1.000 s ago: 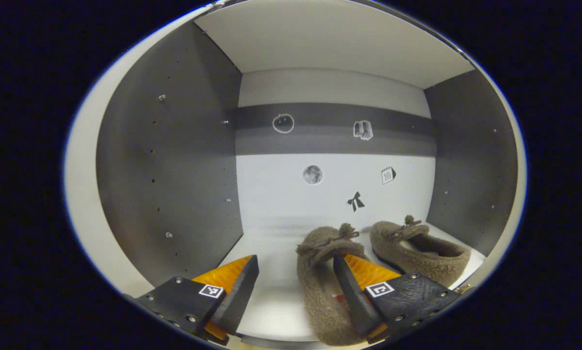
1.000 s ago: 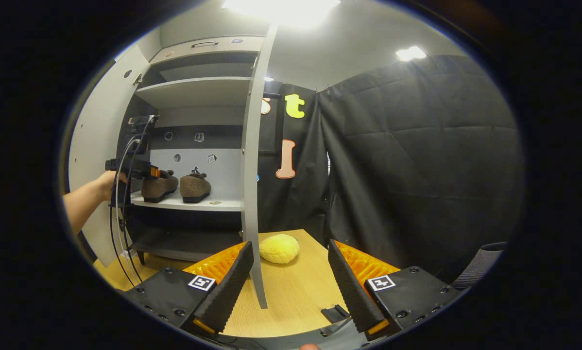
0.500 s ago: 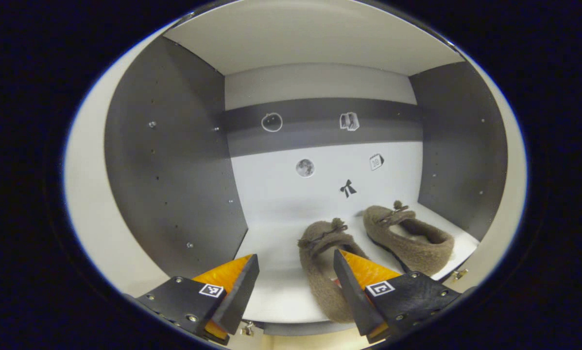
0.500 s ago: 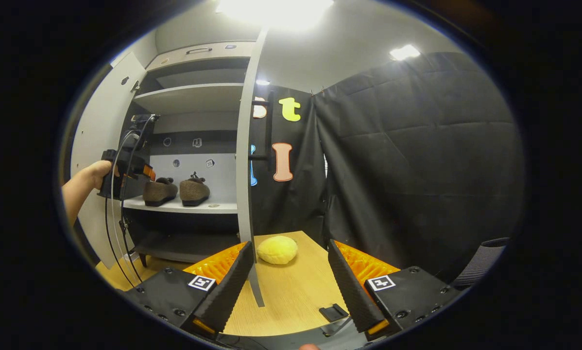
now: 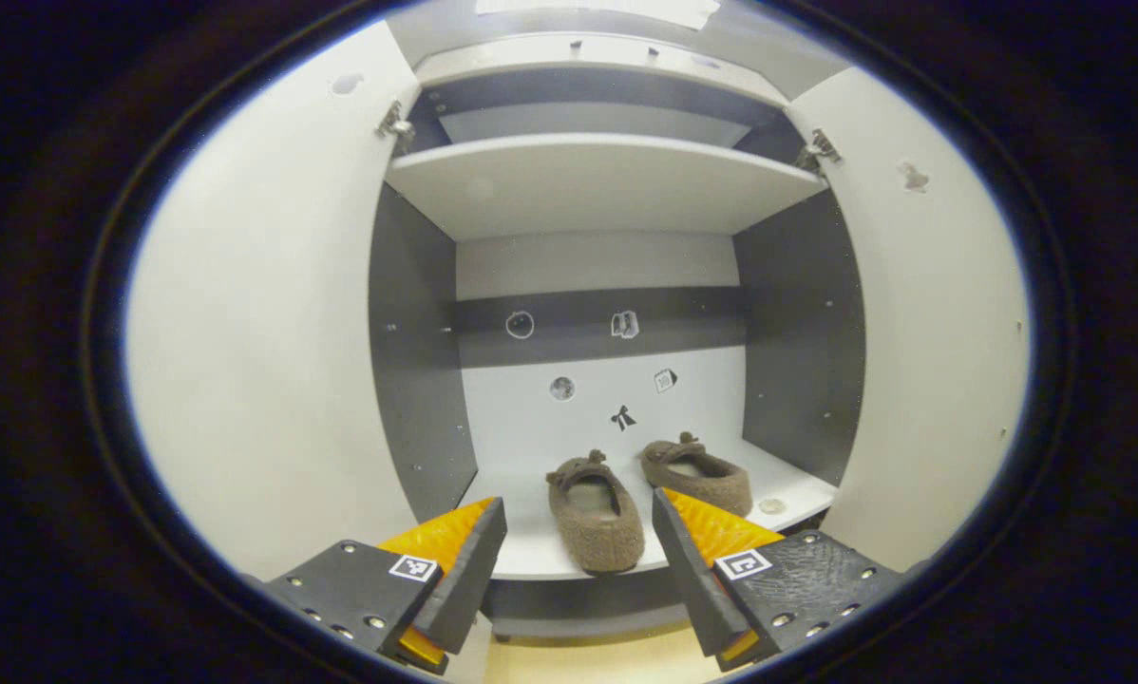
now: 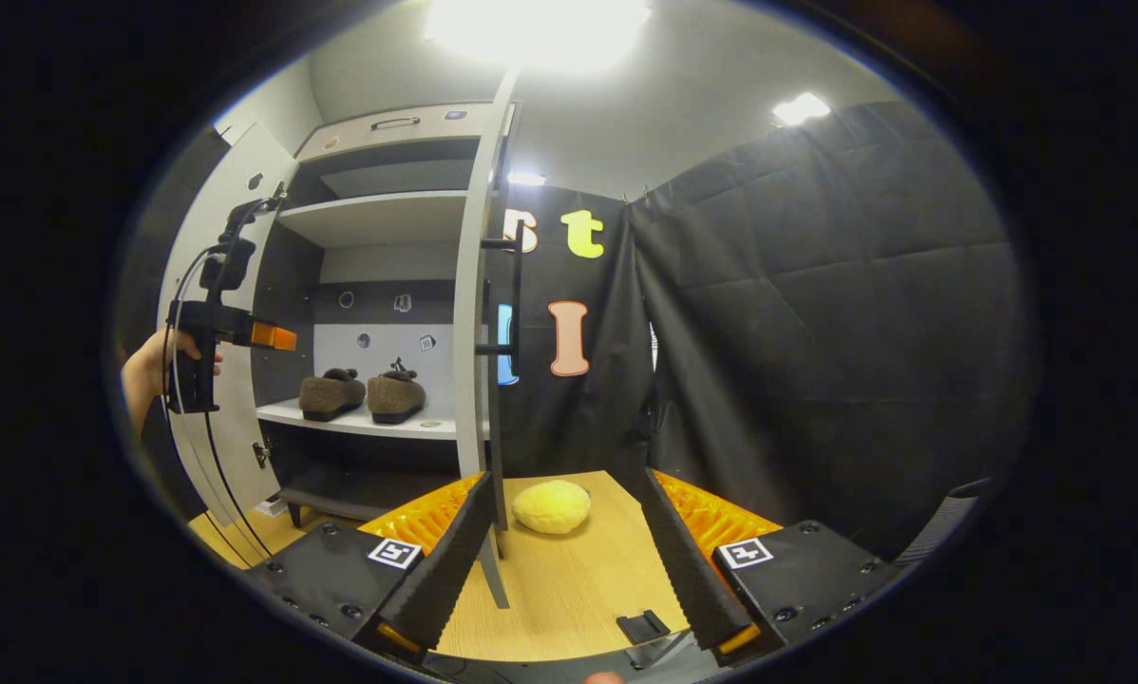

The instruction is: Grab one shoe with the right hand and put it into the shoe cabinet, grab the other shoe with the left hand and put it into the shoe cabinet; then close the right door with the right hand and the left door with the left hand.

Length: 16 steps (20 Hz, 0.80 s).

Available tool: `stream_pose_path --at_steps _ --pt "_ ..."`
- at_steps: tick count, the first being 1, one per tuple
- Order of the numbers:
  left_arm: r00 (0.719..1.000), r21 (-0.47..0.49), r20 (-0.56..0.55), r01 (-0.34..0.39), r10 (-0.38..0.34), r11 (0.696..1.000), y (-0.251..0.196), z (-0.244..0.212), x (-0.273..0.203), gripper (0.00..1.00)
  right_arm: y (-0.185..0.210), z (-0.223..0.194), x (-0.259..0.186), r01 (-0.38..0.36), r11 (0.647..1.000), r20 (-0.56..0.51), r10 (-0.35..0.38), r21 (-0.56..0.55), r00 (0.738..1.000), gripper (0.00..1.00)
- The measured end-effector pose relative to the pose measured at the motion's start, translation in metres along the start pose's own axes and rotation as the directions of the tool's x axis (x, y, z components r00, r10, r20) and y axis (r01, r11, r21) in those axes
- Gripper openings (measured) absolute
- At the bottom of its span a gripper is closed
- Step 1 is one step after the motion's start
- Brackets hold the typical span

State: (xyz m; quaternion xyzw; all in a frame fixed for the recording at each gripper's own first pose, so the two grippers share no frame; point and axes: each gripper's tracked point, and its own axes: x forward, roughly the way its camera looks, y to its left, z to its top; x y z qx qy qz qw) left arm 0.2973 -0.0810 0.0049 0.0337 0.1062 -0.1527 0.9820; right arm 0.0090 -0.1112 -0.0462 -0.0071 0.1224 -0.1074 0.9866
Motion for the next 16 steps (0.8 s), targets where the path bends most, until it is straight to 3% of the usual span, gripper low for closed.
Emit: stream_pose_path --at_steps 8,12,14,16 --pt "0.998 -0.027 0.034 -0.06 0.061 0.998 -0.005 -0.015 -0.124 0.96 -0.029 0.018 0.006 -0.077 0.996 0.008 0.077 0.041 0.997 0.98" --pt "0.991 -0.065 0.04 -0.122 0.124 0.99 0.012 -0.03 -0.181 0.96 -0.038 0.027 0.018 -0.091 0.993 0.005 0.09 0.076 0.996 0.97" --pt "0.987 -0.075 0.044 -0.148 0.152 0.986 0.025 -0.038 -0.205 0.96 -0.038 0.031 0.022 -0.094 0.991 0.01 0.094 0.093 0.996 0.92" --pt "0.982 -0.075 0.044 -0.178 0.182 0.981 0.041 -0.043 -0.225 0.96 -0.04 0.042 0.029 -0.094 0.991 0.024 0.092 0.092 0.995 0.97"
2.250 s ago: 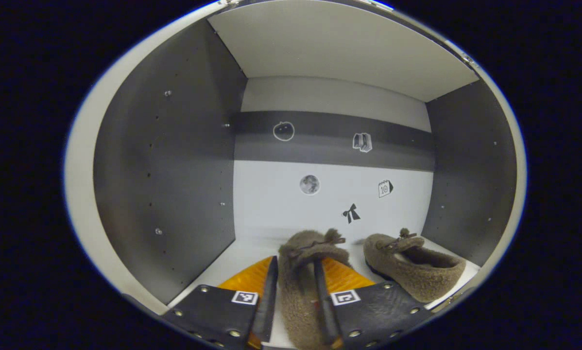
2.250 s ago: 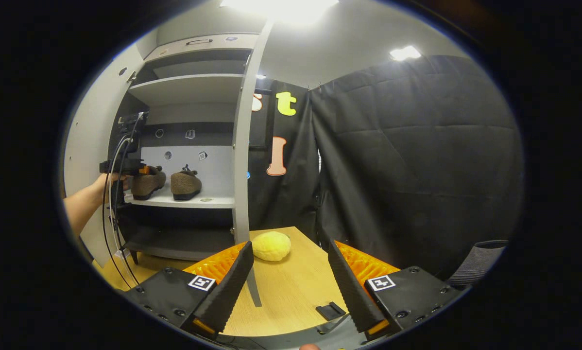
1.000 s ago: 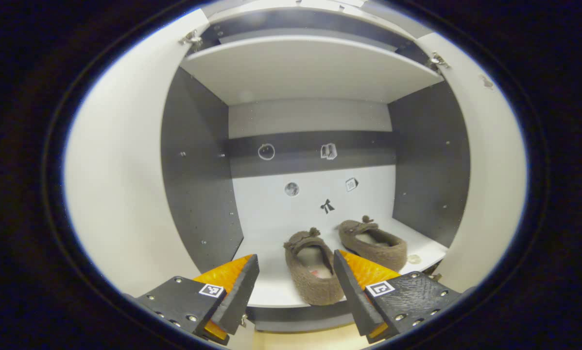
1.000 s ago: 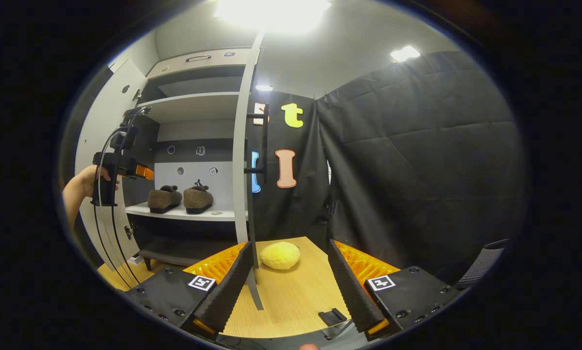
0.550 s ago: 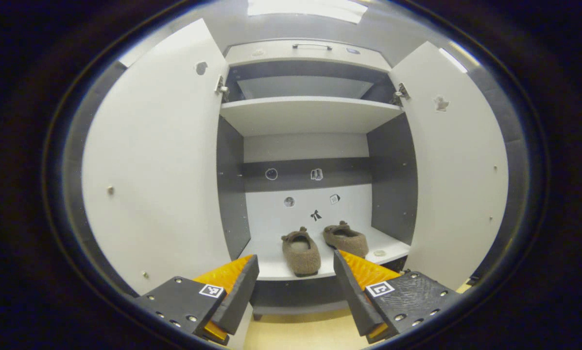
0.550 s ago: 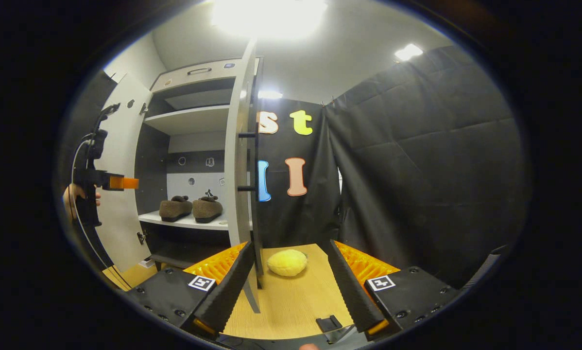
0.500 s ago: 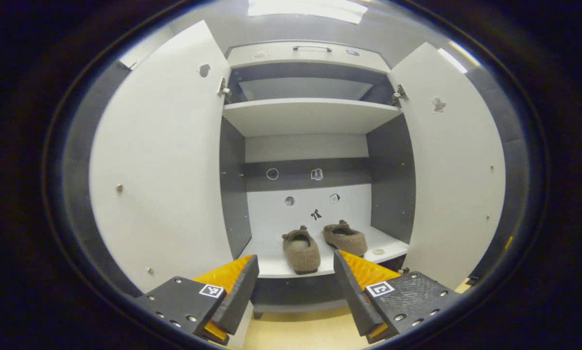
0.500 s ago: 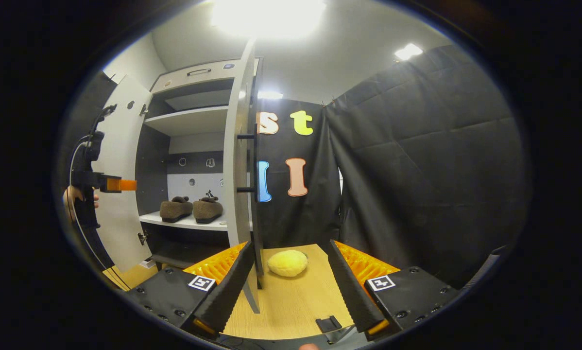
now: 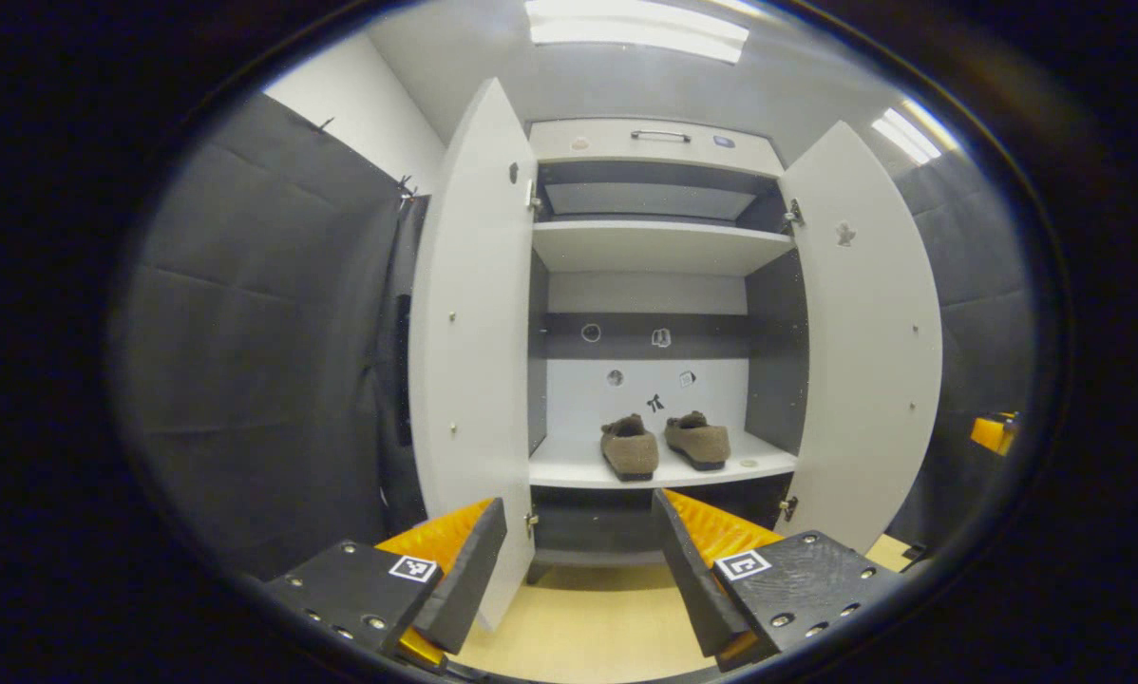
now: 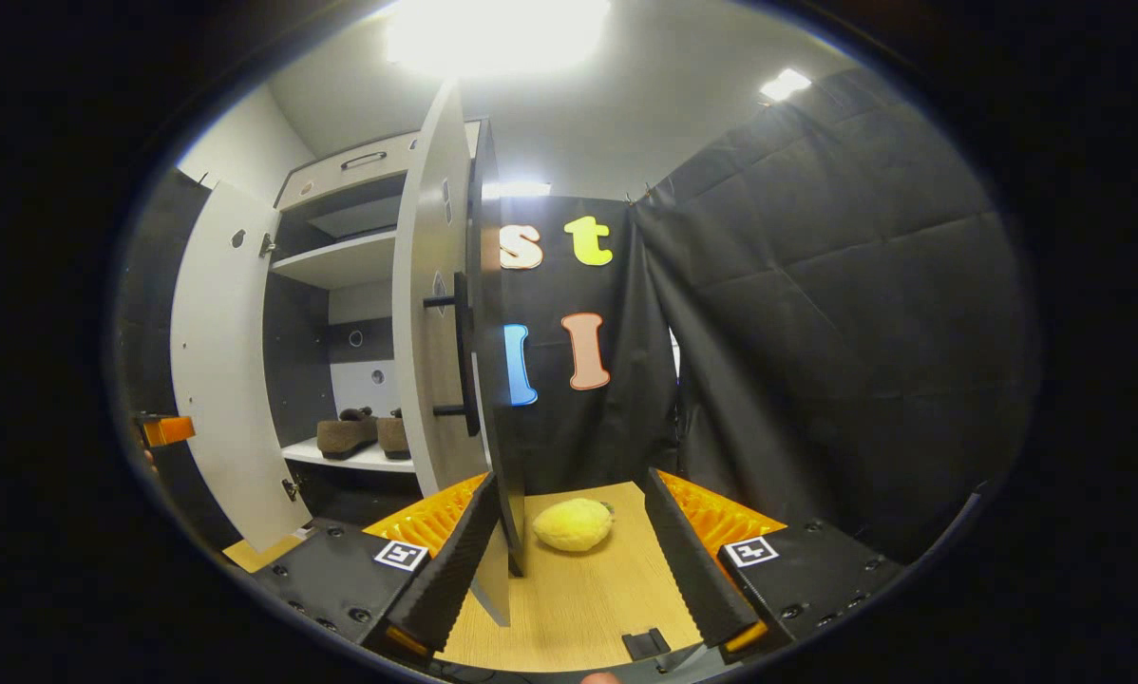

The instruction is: Grab one shoe with the right hand and put it into the shoe cabinet, grab the other shoe with the left hand and put it into the shoe cabinet; then close the right door with the right hand and the left door with the left hand.

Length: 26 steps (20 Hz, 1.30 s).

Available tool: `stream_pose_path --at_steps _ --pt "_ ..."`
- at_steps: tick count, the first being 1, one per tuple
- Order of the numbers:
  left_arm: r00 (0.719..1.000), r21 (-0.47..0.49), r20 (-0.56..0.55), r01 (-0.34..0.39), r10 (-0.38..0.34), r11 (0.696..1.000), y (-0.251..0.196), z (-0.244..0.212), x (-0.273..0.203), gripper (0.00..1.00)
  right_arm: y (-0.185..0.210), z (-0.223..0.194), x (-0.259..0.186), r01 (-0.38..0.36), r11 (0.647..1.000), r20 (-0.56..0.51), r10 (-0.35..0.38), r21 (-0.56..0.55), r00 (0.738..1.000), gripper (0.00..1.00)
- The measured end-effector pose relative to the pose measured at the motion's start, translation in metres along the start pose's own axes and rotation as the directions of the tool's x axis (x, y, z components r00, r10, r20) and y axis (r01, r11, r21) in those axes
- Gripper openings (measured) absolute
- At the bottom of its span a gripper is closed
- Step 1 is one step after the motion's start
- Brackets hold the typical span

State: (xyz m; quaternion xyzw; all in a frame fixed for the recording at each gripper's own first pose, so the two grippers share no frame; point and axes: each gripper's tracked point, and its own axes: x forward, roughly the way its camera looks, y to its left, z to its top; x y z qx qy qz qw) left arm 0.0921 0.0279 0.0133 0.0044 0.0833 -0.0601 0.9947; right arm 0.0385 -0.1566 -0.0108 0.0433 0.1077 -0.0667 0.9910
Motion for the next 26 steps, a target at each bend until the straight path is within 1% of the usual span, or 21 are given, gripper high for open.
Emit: stream_pose_path --at_steps 3,6,7,8,10,11,12,13,15,16,17,18,19,20,21,26 --pt "0.999 -0.007 0.007 -0.042 0.042 0.999 0.03 -0.001 -0.018 0.96 -0.002 0.023 0.017 0.027 0.999 0.042 -0.026 -0.022 0.999 0.97" --pt "0.997 -0.025 -0.001 -0.081 0.081 0.996 0.062 -0.009 -0.035 0.96 -0.01 0.049 0.033 0.1 0.995 0.096 -0.097 -0.024 0.991 0.97" --pt "0.995 -0.03 -0.007 -0.099 0.099 0.995 0.076 -0.013 -0.04 0.89 -0.008 0.057 0.038 0.116 0.993 0.111 -0.113 -0.023 0.987 0.97" --pt "0.994 -0.033 -0.011 -0.112 0.111 0.993 0.087 -0.015 -0.043 0.96 -0.004 0.058 0.04 0.132 0.991 0.126 -0.128 -0.028 0.984 0.97" --pt "0.991 -0.033 -0.022 -0.136 0.135 0.99 0.112 -0.018 -0.047 0.96 -0.004 0.066 0.051 0.174 0.983 0.138 -0.166 -0.051 0.976 0.97" --pt "0.989 -0.032 -0.024 -0.148 0.148 0.988 0.124 -0.019 -0.046 0.89 -0.004 0.068 0.056 0.201 0.978 0.141 -0.191 -0.062 0.971 0.97" --pt "0.988 -0.033 -0.022 -0.156 0.155 0.987 0.134 -0.017 -0.044 0.89 -0.003 0.069 0.061 0.223 0.972 0.14 -0.212 -0.069 0.967 0.97" --pt "0.987 -0.036 -0.02 -0.162 0.162 0.986 0.145 -0.017 -0.044 0.96 -0.001 0.069 0.066 0.237 0.969 0.132 -0.226 -0.073 0.965 0.97" --pt "0.985 -0.031 -0.018 -0.172 0.172 0.985 0.163 -0.016 -0.039 0.96 0.006 0.066 0.074 0.251 0.965 0.115 -0.242 -0.073 0.963 0.97" --pt "0.983 -0.025 -0.017 -0.183 0.183 0.983 0.173 -0.016 -0.037 0.89 0.012 0.064 0.076 0.249 0.966 0.11 -0.241 -0.07 0.964 0.97" --pt "0.982 -0.021 -0.016 -0.19 0.19 0.982 0.184 -0.017 -0.036 0.9 0.018 0.064 0.078 0.248 0.966 0.109 -0.24 -0.068 0.965 0.97" --pt "0.981 -0.022 -0.016 -0.195 0.195 0.981 0.194 -0.017 -0.033 0.9 0.018 0.062 0.079 0.272 0.959 0.114 -0.263 -0.075 0.958 0.97" --pt "0.98 -0.025 -0.017 -0.196 0.196 0.98 0.203 -0.017 -0.031 0.96 0.018 0.063 0.077 0.294 0.952 0.122 -0.283 -0.082 0.951 0.96" --pt "0.98 -0.028 -0.017 -0.197 0.196 0.98 0.21 -0.018 -0.029 0.96 0.018 0.064 0.077 0.311 0.946 0.131 -0.299 -0.089 0.945 0.92" --pt "0.98 -0.032 -0.017 -0.197 0.196 0.98 0.217 -0.018 -0.027 0.96 0.021 0.064 0.075 0.316 0.944 0.134 -0.303 -0.09 0.944 0.95" --pt "0.983 -0.05 -0.02 -0.183 0.182 0.982 0.242 -0.023 -0.001 0.96 0.042 0.065 0.069 0.329 0.936 0.144 -0.311 -0.124 0.939 0.95"
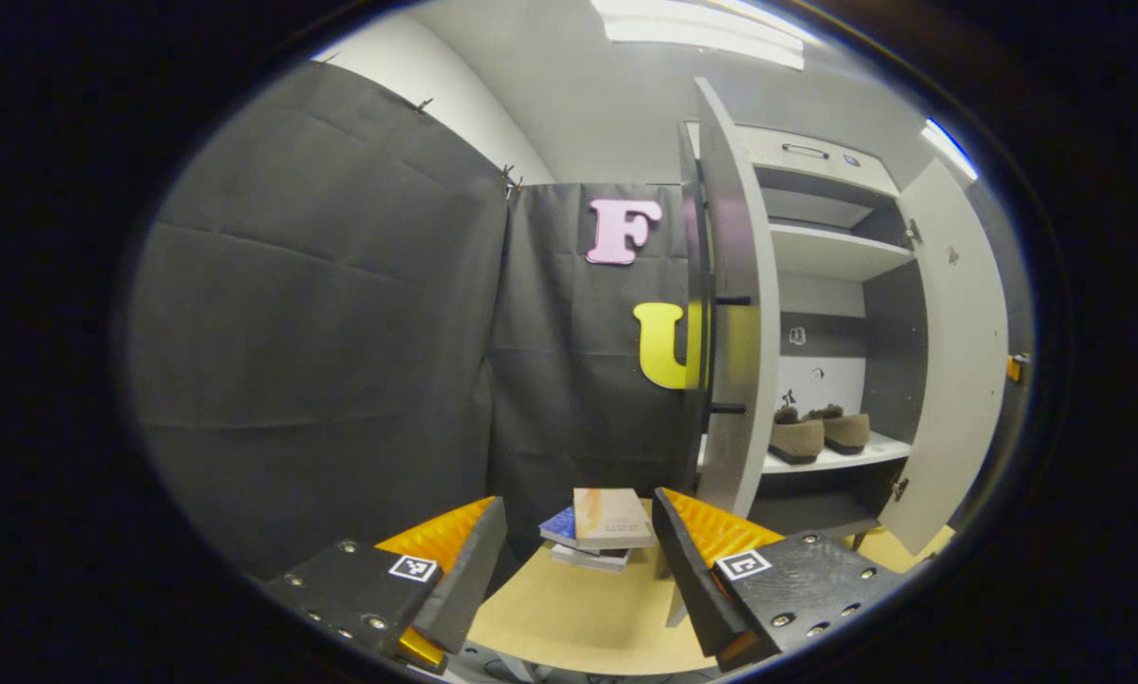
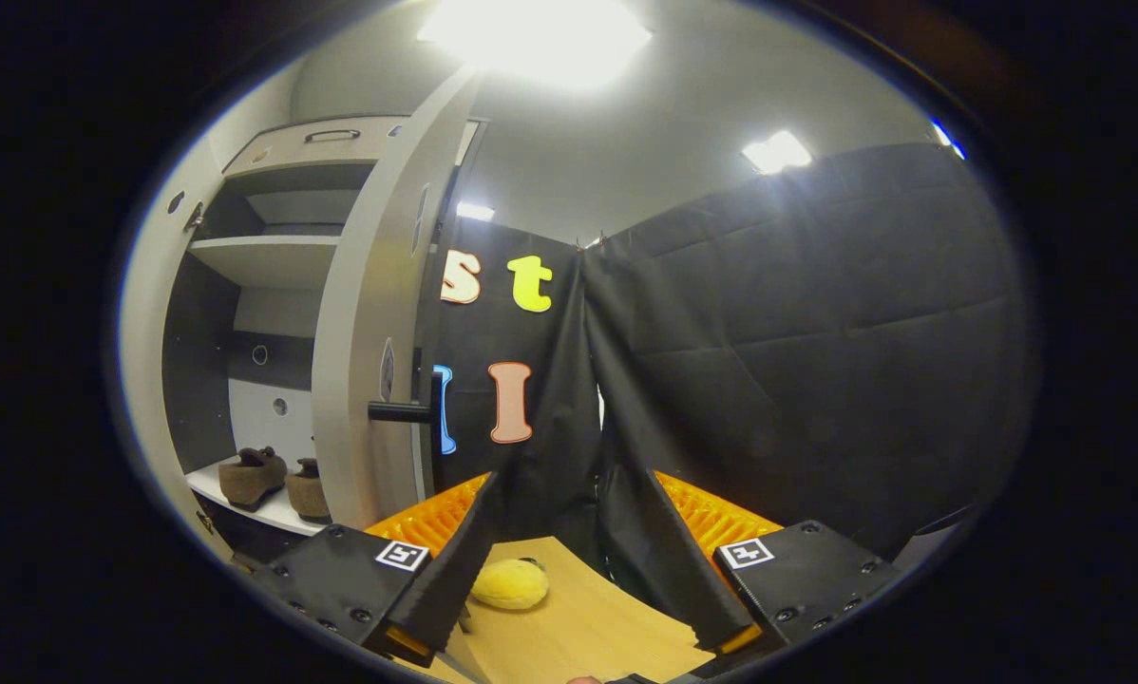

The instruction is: Grab one shoe with the right hand and put it into the shoe cabinet, grab the other shoe with the left hand and put it into the shoe cabinet; then close the right door with the right hand and the left door with the left hand.

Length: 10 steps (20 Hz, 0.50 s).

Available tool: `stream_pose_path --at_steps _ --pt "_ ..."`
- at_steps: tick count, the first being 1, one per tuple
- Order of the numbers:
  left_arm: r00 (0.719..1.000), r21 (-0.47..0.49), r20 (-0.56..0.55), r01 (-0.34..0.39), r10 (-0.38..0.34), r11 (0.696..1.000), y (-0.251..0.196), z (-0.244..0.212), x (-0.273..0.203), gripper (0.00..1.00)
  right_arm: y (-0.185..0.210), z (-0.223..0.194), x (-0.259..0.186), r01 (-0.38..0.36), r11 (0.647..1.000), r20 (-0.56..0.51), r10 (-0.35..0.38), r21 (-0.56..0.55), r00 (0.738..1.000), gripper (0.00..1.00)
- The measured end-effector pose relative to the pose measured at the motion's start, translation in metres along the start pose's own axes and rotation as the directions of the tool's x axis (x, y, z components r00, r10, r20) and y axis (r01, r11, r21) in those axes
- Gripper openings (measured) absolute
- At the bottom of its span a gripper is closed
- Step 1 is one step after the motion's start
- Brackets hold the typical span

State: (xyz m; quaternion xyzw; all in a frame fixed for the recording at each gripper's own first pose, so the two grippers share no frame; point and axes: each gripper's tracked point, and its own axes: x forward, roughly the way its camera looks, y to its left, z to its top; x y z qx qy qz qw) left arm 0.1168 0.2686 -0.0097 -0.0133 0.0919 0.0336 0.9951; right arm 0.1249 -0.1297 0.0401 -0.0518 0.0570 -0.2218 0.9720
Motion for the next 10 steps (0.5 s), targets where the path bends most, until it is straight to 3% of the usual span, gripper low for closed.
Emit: stream_pose_path --at_steps 1,2,7,8,10 --pt "1.0 -0.005 0.001 0.007 -0.007 1.0 0.0 -0.001 0.005 0.96 0.006 0.001 -0.004 -0.004 1.0 0.003 0.004 -0.005 1.0 0.91" --pt "1.0 -0.01 0.001 0.016 -0.016 1.0 0.002 -0.001 0.011 0.96 0.011 0.002 -0.008 -0.013 1.0 0.007 0.013 -0.005 1.0 0.95" --pt "0.998 -0.016 -0.014 0.06 -0.061 0.998 0.002 -0.009 0.028 0.96 0.039 0.004 -0.023 -0.032 0.999 0.018 0.032 0.008 0.999 0.92" --pt "0.998 -0.015 -0.017 0.067 -0.067 0.998 0.002 -0.01 0.032 0.89 0.045 0.004 -0.025 -0.036 0.999 0.018 0.036 0.009 0.999 0.95" --pt "0.997 -0.015 -0.017 0.075 -0.075 0.997 0.004 -0.011 0.037 0.89 0.059 0.005 -0.028 -0.059 0.998 0.018 0.058 0.014 0.998 0.95"
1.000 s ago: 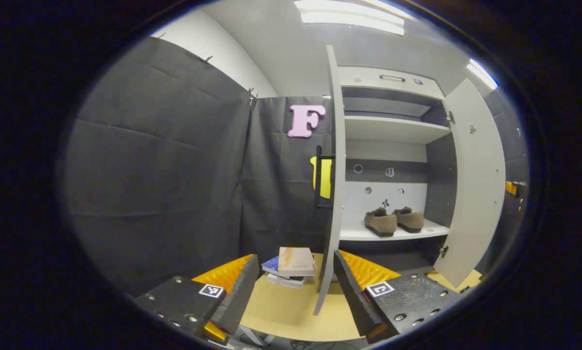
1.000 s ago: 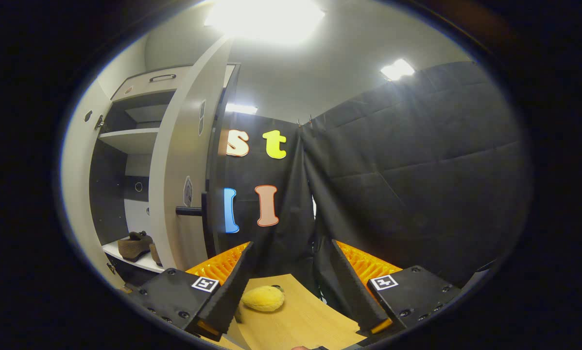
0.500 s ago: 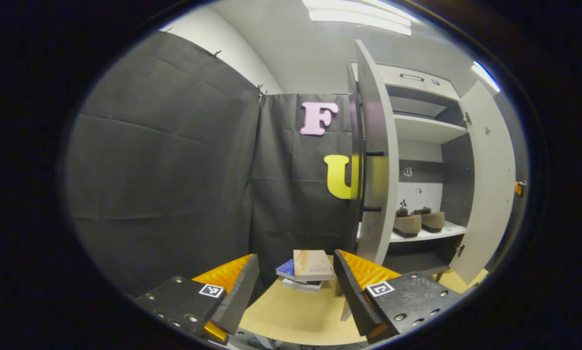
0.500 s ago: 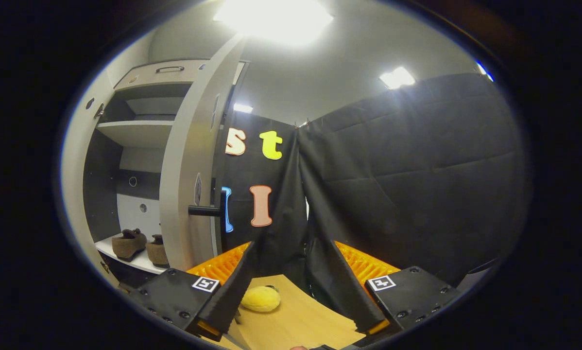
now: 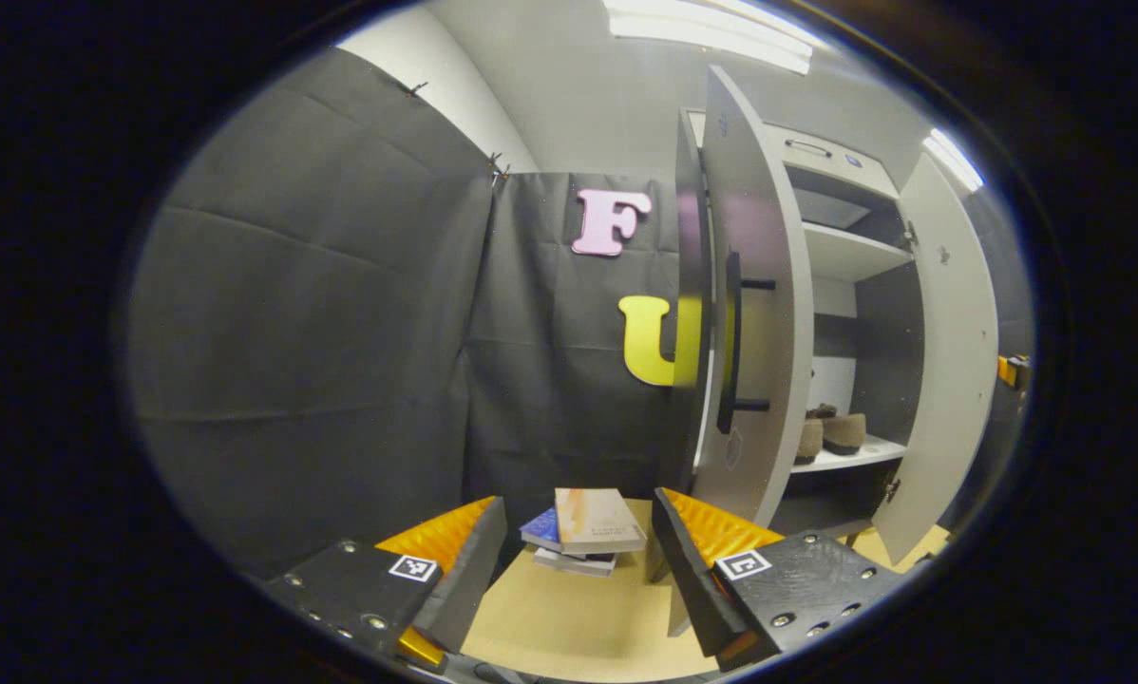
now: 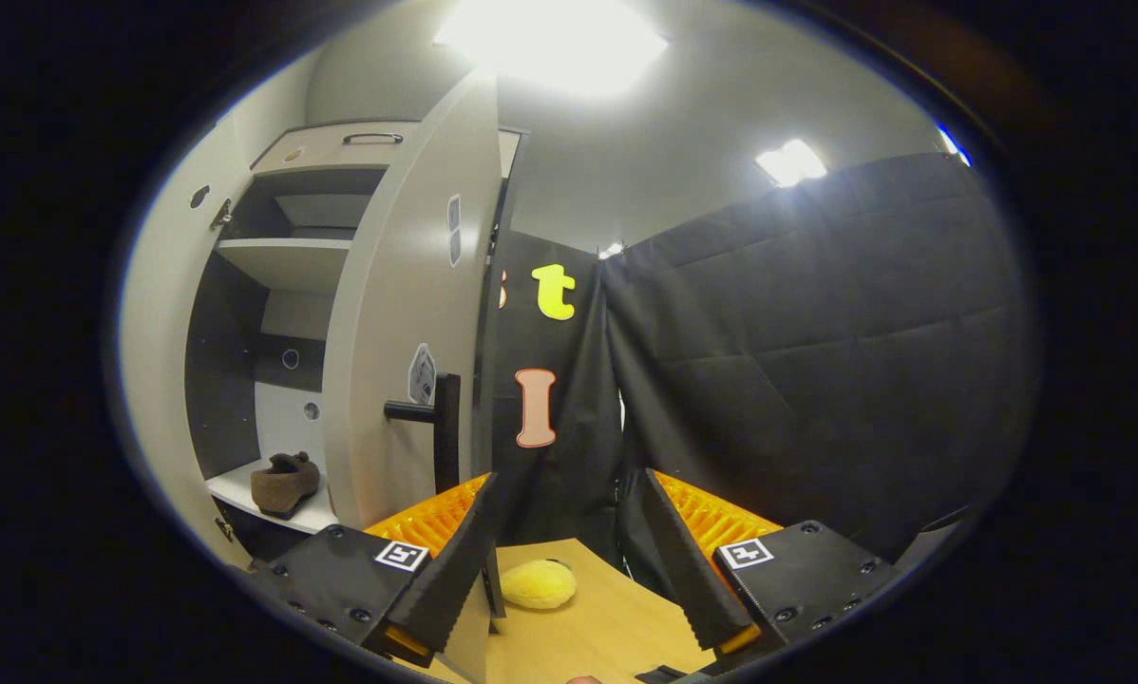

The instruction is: Grab one shoe with the right hand and put it into the shoe cabinet, grab the other shoe with the left hand and put it into the shoe cabinet; then close the right door with the right hand and the left door with the left hand.

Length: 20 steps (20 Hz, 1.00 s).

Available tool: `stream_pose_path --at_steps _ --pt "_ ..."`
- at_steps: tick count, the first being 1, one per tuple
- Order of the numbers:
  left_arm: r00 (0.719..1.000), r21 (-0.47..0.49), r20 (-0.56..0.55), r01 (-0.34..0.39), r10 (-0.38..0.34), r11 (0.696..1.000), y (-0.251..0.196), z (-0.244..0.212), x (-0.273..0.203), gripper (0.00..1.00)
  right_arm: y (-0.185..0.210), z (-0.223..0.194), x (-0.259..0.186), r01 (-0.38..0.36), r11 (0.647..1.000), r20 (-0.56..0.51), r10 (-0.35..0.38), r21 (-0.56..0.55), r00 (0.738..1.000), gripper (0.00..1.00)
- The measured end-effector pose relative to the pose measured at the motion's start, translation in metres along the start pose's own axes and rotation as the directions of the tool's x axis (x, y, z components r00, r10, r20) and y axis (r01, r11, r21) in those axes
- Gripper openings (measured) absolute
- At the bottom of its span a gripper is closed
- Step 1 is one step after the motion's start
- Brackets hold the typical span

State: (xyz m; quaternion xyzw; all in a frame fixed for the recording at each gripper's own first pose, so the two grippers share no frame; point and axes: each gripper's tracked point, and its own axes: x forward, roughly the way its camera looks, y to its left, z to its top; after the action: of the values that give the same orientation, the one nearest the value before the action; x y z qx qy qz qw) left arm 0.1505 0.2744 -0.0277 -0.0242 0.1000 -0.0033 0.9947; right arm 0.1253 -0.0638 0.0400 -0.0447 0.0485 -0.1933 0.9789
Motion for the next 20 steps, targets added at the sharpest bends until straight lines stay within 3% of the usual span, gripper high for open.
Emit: stream_pose_path --at_steps 10,11,12,20 --pt "1.0 -0.011 -0.006 -0.021 0.02 1.0 0.027 -0.007 0.005 0.9 0.104 -0.001 0.002 -0.171 0.985 0.001 0.171 0.003 0.985 0.92" --pt "1.0 -0.012 -0.007 -0.024 0.023 1.0 0.032 -0.01 0.003 0.96 0.115 -0.001 0.003 -0.187 0.982 -0.001 0.187 -0.005 0.982 0.95" --pt "1.0 -0.013 -0.008 -0.026 0.026 1.0 0.037 -0.011 0.002 0.96 0.124 -0.004 0.003 -0.2 0.98 -0.004 0.2 -0.015 0.98 0.95" --pt "1.0 -0.023 0.021 -0.006 0.006 1.0 0.036 0.012 0.023 0.96 0.125 -0.008 -0.016 -0.183 0.983 0.013 0.182 0.013 0.983 0.98"
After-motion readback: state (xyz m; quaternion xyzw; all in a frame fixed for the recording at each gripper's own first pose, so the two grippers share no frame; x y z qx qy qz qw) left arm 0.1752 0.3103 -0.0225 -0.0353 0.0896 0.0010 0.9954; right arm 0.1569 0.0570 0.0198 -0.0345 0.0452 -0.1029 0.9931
